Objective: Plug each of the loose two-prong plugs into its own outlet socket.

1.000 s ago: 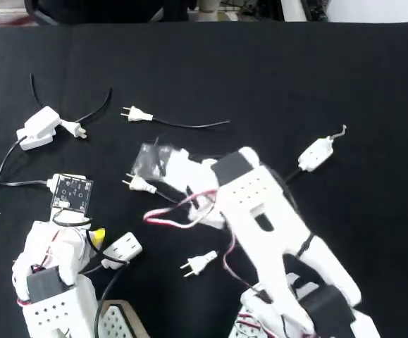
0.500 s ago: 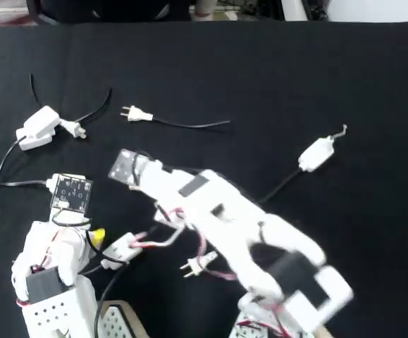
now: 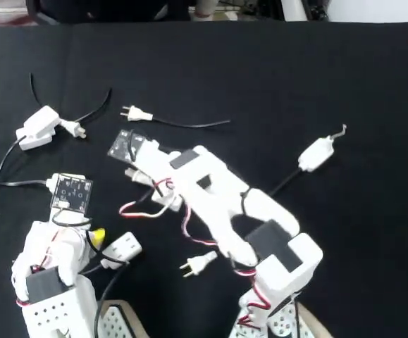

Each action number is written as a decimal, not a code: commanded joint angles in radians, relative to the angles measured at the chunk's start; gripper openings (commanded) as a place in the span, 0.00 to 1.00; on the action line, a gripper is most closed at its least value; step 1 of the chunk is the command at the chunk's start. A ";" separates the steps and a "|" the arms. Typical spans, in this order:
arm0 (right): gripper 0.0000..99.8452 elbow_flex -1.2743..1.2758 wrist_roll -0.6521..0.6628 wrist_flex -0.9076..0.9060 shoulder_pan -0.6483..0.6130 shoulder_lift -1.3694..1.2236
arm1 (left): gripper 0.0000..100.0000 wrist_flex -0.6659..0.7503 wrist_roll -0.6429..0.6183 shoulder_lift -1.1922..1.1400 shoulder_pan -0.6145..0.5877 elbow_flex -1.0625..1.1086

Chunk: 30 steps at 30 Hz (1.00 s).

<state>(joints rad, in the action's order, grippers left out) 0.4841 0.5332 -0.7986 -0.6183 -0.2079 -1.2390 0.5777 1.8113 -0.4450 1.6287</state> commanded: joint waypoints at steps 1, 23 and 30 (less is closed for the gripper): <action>0.01 -0.036 0.009 -0.009 0.005 0.038 | 0.33 0.014 0.005 0.008 -0.012 -0.007; 0.06 -0.460 0.233 0.160 0.011 -0.211 | 0.33 0.014 0.005 0.008 -0.012 -0.007; 0.22 -0.489 0.201 -0.023 0.017 -0.076 | 0.33 0.014 0.006 0.008 -0.007 -0.007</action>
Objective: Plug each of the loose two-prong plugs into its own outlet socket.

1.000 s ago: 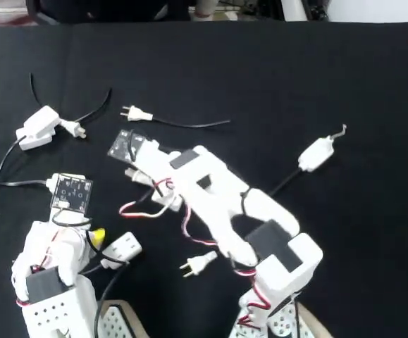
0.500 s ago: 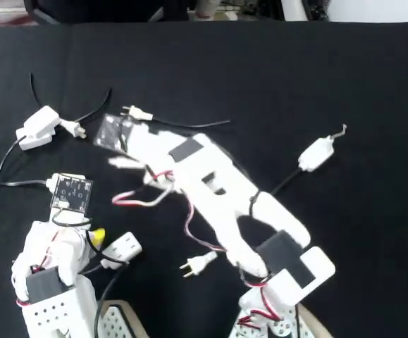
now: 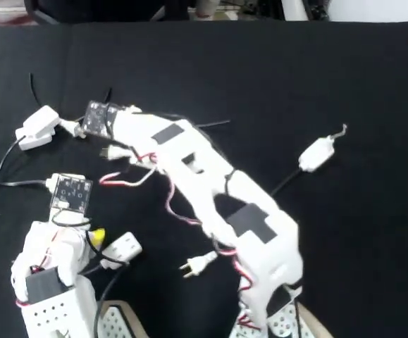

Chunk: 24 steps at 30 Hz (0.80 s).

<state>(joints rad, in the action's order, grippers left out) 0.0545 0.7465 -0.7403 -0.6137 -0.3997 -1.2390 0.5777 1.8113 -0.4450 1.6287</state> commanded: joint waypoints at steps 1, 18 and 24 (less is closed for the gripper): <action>0.21 -0.059 -0.037 -0.118 0.011 0.157 | 0.33 0.014 0.006 0.008 -0.007 -0.007; 0.26 -0.051 -0.901 -0.910 0.278 0.496 | 0.33 -0.015 0.008 0.008 -0.002 -0.013; 0.26 0.093 -1.082 -0.878 0.281 0.475 | 0.33 -0.015 0.049 0.008 -0.001 -0.008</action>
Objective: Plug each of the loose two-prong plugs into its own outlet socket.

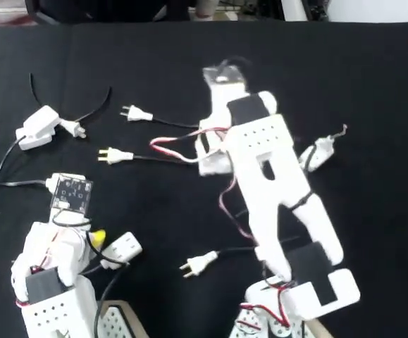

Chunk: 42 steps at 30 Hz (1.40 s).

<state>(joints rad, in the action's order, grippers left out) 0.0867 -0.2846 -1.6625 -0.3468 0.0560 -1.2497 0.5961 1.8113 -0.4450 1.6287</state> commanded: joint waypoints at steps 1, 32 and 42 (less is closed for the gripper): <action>0.26 0.105 -0.052 0.074 0.006 0.004 | 0.33 -0.005 0.035 0.009 -0.001 -0.008; 0.06 0.463 -0.023 0.110 0.051 0.025 | 0.33 -0.008 0.037 0.009 -0.001 -0.007; 0.06 0.582 -0.005 0.264 0.190 0.136 | 0.33 -0.011 0.037 0.009 -0.001 -0.007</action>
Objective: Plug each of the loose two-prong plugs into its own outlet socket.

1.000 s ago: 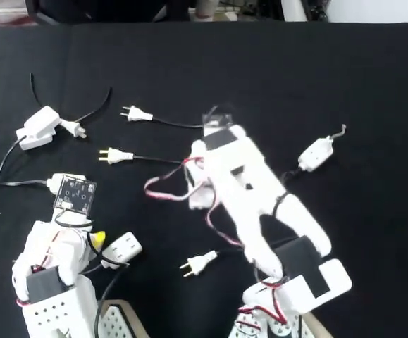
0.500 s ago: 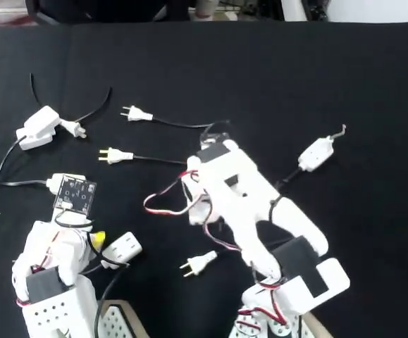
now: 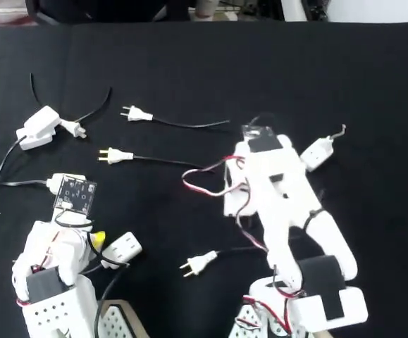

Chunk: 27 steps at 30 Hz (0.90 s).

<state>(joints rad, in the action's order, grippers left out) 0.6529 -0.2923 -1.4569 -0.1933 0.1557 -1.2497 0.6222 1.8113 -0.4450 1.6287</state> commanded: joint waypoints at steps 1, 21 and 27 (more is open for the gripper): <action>0.06 0.030 0.002 0.087 0.049 0.036 | 0.33 -0.011 0.011 0.009 -0.001 -0.007; 0.06 -0.038 0.164 -0.176 0.488 0.036 | 0.33 -0.003 0.011 0.009 -0.001 -0.005; 0.06 -0.027 0.562 -0.221 0.462 0.036 | 0.33 -0.003 0.012 0.009 -0.001 -0.005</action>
<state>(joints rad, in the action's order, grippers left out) 0.6452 0.0591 -1.6533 0.2977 0.1573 -1.2528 0.6222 1.8113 -0.4450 1.6287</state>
